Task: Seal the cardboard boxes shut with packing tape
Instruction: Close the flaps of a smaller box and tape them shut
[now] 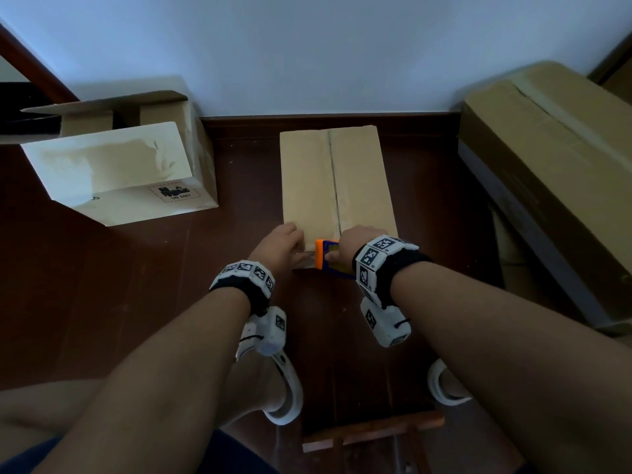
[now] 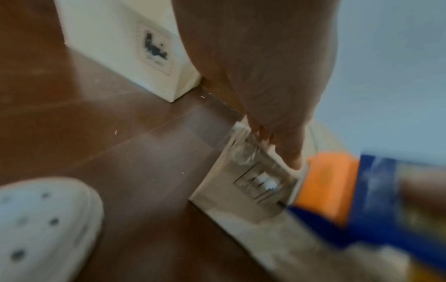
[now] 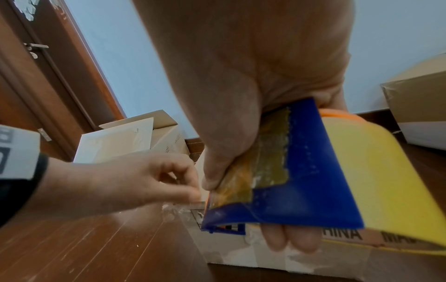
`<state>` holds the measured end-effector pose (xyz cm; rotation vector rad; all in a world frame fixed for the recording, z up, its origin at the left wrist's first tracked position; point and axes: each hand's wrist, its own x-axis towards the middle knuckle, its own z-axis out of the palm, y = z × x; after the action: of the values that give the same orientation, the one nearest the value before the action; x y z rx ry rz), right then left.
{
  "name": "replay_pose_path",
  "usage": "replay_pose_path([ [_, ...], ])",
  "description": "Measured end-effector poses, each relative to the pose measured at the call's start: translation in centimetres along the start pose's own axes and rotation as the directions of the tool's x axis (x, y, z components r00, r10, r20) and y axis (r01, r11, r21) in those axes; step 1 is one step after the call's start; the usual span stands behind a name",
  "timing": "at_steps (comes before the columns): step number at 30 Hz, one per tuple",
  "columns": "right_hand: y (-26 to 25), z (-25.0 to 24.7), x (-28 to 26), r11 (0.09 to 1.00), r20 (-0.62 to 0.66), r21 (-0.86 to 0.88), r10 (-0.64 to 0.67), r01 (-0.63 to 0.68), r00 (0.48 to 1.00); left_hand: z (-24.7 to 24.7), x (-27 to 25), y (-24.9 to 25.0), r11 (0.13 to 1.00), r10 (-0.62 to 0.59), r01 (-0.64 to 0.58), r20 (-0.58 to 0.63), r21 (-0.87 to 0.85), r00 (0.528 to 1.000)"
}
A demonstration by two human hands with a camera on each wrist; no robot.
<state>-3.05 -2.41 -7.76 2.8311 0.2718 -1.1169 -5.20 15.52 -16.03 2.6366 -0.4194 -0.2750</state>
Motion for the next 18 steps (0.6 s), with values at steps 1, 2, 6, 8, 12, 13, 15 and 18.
replay_pose_path([
  [1,0.0,0.0,-0.1,1.000,0.004,0.005,-0.001,0.001,1.000,-0.3,-0.4,-0.1,0.987,-0.114,0.106,-0.069,-0.120,0.991],
  [2,0.0,0.0,-0.1,1.000,0.008,0.013,-0.001,0.000,1.000,-0.5,-1.0,-0.4,0.935,-0.281,0.234,-0.156,-0.268,0.947],
  [6,0.0,0.2,-0.2,1.000,0.008,0.029,0.010,-0.011,1.000,1.0,-3.9,-1.8,0.371,-0.779,0.437,-0.019,-0.819,0.627],
  [8,-0.2,0.2,-0.2,0.999,0.017,0.031,0.015,-0.016,1.000,1.6,-4.7,-1.3,0.178,-0.780,0.428,0.138,-0.886,0.610],
  [12,-0.2,0.2,0.0,0.999,0.022,0.044,0.003,-0.004,1.000,2.1,-5.2,-1.4,0.092,-0.714,0.477,0.276,-0.874,0.643],
  [13,-0.2,0.2,0.0,0.999,0.025,0.042,0.002,-0.003,1.000,2.2,-5.3,-1.5,0.102,-0.690,0.502,0.303,-0.859,0.658],
  [15,-0.2,0.1,0.0,0.999,0.027,0.036,0.005,-0.006,1.000,2.4,-5.6,-1.7,0.125,-0.652,0.525,0.330,-0.842,0.683],
  [18,-0.2,0.0,-0.1,1.000,0.016,0.019,0.003,-0.004,1.000,2.8,-5.5,-1.0,0.296,-0.661,0.528,0.228,-0.796,0.715],
])
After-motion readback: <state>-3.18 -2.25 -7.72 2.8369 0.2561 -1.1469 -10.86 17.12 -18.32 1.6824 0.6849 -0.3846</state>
